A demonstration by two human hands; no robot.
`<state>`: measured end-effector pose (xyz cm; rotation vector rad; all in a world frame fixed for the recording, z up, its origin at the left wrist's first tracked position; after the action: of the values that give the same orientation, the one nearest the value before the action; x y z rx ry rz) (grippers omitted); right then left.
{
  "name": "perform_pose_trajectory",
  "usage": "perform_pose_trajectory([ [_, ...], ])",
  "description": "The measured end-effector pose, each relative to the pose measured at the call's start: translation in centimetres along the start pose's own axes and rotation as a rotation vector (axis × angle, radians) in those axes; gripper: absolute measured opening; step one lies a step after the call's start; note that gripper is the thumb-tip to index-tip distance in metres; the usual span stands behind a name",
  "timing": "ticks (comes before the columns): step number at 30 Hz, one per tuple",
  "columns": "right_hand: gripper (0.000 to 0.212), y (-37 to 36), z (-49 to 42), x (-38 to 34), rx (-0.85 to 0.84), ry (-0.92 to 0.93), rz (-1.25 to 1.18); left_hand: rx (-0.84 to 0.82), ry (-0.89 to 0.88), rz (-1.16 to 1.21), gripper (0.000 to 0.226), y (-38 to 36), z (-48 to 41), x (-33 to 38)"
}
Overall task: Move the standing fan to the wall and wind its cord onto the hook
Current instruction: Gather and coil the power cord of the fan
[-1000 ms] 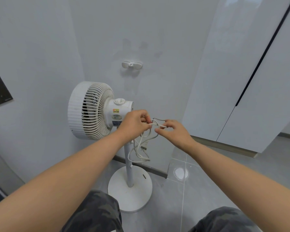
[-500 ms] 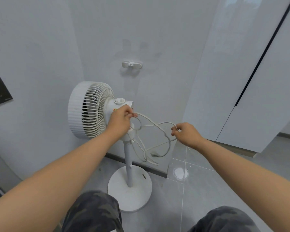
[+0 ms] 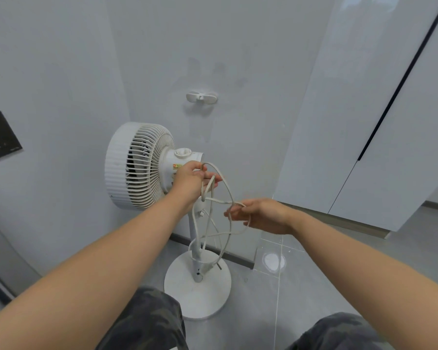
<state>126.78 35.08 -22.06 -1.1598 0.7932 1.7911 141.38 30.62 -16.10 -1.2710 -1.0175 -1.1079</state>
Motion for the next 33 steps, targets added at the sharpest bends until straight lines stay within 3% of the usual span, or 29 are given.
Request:
perform_pose_trajectory([
  [6, 0.019, -1.1, -0.2, 1.8, -0.084, -0.035, 0.071, 0.119, 0.001, 0.032, 0.028, 0.2, 0.2, 0.1],
  [11, 0.019, 0.4, 0.0, 3.7, -0.002, -0.112, 0.164, 0.225, -0.018, 0.098, 0.031, 2.0, -0.2, 0.2],
  [16, 0.023, 3.0, 0.8, 2.2, 0.173, -0.085, 0.102, 0.193, -0.162, -0.463, 0.031, 4.6, -0.6, 0.5],
  [19, 0.024, 3.0, 1.0, 0.7, 0.191, -0.076, 0.196, 0.143, -0.247, -0.868, 0.046, 4.3, -0.3, 0.4],
  [22, 0.024, 2.8, 0.9, -0.7, 0.235, -0.061, 0.305, -0.077, -0.414, -1.082, 0.054, 0.0, 1.2, 0.8],
  [25, 0.026, 2.7, 0.8, -1.7, 0.272, -0.029, 0.331, -0.322, -0.496, -1.301, 0.035, -4.1, 2.5, -0.5],
  [30, 0.028, 2.9, 1.2, -2.3, 0.332, 0.013, 0.282, -0.253, -0.457, -1.472, 0.024, -4.8, 2.1, -1.1],
  [33, 0.029, 3.5, 1.3, -0.9, 0.314, -0.033, 0.235, -0.104, -0.351, -1.259, 0.017, -3.6, 1.7, -0.3],
])
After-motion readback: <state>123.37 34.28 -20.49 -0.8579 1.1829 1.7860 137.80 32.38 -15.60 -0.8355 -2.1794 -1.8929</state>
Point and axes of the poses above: each hand's wrist, its own z-axis away from the middle knuckle, its own y-axis out of the back of the hand, x = y × z, the point moved 9 cm from there along -z, towards the middle knuckle
